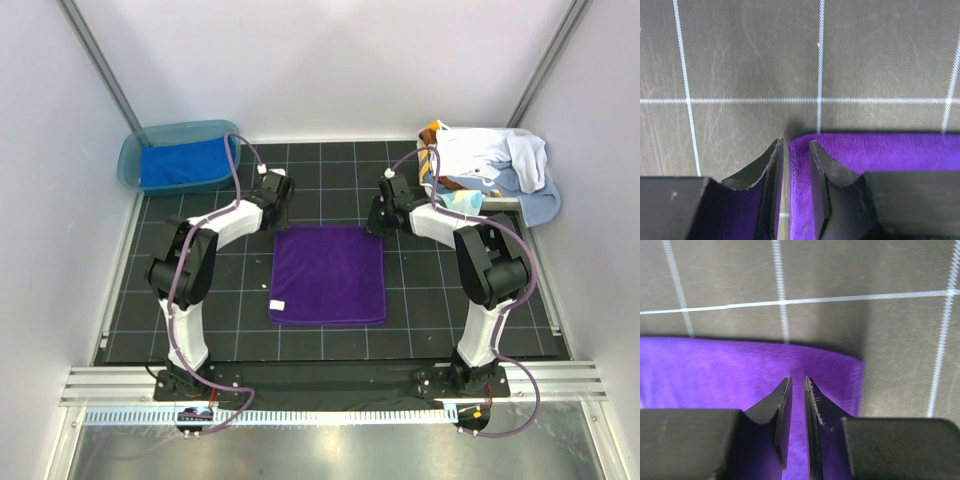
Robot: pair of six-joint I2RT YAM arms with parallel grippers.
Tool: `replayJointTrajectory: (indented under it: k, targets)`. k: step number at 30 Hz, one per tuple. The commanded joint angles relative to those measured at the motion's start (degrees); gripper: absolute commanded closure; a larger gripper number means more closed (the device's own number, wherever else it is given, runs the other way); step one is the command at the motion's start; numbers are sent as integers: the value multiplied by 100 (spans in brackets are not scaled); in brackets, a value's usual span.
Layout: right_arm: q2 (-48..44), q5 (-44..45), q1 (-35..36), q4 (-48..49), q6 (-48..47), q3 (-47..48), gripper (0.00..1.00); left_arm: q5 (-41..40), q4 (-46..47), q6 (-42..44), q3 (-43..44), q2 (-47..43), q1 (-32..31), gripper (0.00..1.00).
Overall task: Fold and stack the towels
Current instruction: Fold the towel
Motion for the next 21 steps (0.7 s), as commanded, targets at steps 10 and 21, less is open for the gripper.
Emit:
replayJointTrajectory:
  k: [10, 21]
  targets:
    - [214, -60, -258, 30, -250, 320, 78, -639, -160, 259, 658, 624, 73, 72]
    - [117, -139, -556, -145, -382, 363, 78, -604, -195, 241, 675, 686, 82, 72]
